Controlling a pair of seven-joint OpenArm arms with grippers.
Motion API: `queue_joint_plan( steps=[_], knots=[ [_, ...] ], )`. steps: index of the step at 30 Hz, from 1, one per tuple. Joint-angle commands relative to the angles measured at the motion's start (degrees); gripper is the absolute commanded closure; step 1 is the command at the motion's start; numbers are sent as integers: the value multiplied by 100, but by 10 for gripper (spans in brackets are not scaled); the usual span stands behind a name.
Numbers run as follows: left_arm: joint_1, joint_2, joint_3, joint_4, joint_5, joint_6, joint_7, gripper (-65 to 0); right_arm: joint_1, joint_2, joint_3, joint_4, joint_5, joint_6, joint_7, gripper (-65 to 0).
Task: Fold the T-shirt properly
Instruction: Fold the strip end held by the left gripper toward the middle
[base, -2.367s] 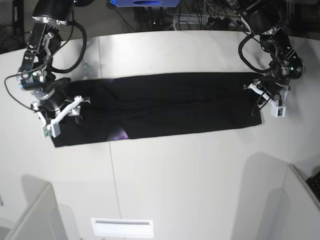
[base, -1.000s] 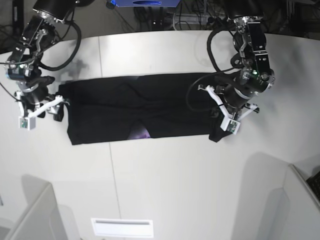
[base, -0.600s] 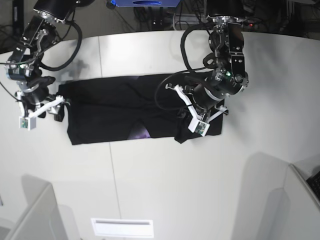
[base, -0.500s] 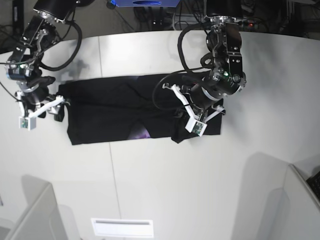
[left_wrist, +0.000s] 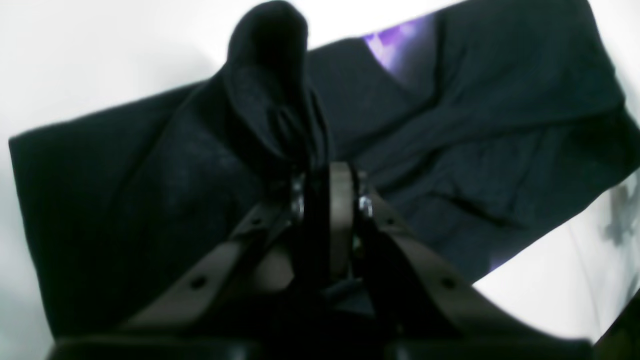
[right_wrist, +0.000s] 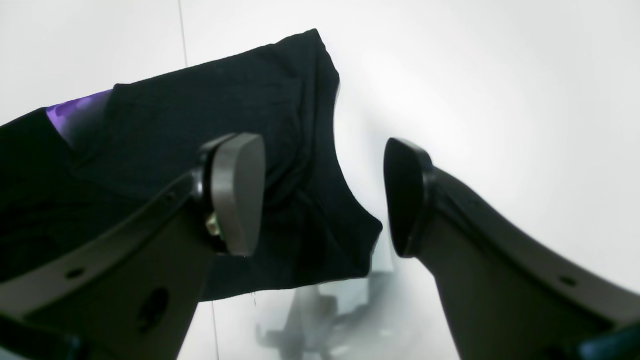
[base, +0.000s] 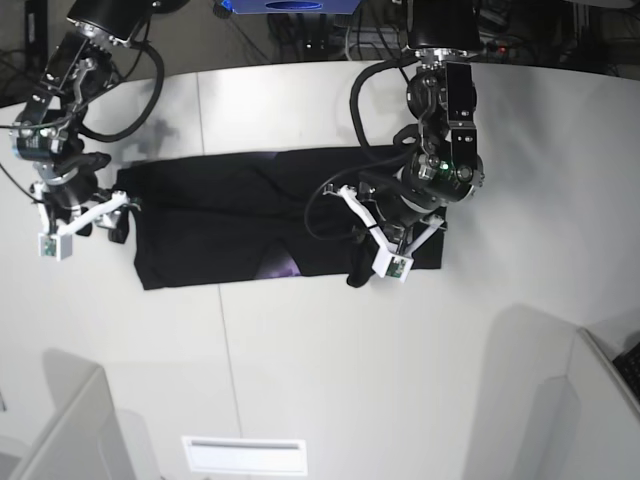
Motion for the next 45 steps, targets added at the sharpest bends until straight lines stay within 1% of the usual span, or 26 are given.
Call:
queue_joint_plan(
  steps=[1,3,4,7,9,33,36,40,42,43,45],
  knots=[
    [-84,64,13,125,-99,61,-123,0,74,74,11,112,49,10,139,-363],
    [-92,100,21,134,-99,263,-123,0,74,74,11,112,49,10,139,-363],
    [-101,108,39,116,-99,289,-123,0,74,74,11,112,49,10,139,-363],
    [-154,117,391,2,-99,298,-123,0,74,74,11,112,49,10,139,-363],
    [-163,117,496,-86,-90,298,-131,0,83,74,11,112,49,10,139,-363],
    [-180,126,549,-121,-99,307,-131,0,92,83,2,94,49,10,139,-363],
    [-180,126,558,-121,-99,307,-131,-183,92,83,2,94,49,10,139,-363],
    [-180,135,575,-121,-99,289,-131,-405,83,83,2,94,49,10,139,-363],
    [-180,135,795,-121,-99,280,-131,-474,83,83,-7,94,49,10,139,-363],
    [-180,135,918,-121,-99,280,-131,-490,83,83,-15,94,49,10,139,-363],
    [-180,135,1164,-121,-99,280,-131,-494,83,83,-24,94,49,10,139,-363]
  ],
)
